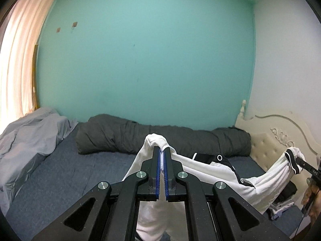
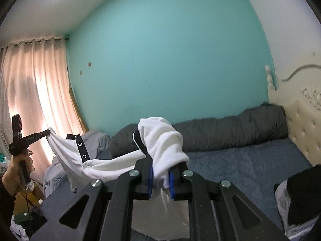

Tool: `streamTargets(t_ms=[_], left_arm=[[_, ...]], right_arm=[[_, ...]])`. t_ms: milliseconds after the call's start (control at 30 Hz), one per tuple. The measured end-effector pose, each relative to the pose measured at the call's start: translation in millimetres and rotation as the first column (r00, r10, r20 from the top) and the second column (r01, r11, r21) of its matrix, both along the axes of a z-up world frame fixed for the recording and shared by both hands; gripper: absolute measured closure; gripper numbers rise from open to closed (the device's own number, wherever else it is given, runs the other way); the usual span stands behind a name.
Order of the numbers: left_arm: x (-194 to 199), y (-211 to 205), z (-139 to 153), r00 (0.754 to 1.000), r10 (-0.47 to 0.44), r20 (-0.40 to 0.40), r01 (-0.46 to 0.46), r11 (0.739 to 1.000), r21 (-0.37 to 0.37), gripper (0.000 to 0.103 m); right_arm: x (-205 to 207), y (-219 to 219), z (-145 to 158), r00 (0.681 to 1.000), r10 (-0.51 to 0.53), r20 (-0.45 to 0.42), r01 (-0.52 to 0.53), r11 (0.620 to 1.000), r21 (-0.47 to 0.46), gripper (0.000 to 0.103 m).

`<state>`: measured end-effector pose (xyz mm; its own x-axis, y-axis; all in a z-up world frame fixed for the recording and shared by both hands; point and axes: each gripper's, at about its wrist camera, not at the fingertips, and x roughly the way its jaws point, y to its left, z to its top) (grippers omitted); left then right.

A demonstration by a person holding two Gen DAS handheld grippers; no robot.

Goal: Fold clothes

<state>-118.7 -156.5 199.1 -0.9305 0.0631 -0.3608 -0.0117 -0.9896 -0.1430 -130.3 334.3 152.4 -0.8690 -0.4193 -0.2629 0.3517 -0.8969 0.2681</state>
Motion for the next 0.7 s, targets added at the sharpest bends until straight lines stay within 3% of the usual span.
streamTargets(t_ms=[167,433,700], left_arm=[[-1,1,-26,0.998,-0.014,0.055,0.014,1.000,-0.003,0.100],[-37,16,-160,0.967,-0.068,0.244,0.059,0.997,0.043,0.100],[-52,29,-303,0.888,-0.098,0.448,0.069,0.994,0.081,0.100]], right_arm=[[-19,-1,-62,0.990,0.005,0.138,-0.006,1.000,0.008,0.092],[-41,-6,-195,0.932,-0.023,0.363,-0.014,0.995,0.100,0.092],[-55,4,-305,0.834,-0.024,0.551,-0.077,0.984,0.159,0.092]])
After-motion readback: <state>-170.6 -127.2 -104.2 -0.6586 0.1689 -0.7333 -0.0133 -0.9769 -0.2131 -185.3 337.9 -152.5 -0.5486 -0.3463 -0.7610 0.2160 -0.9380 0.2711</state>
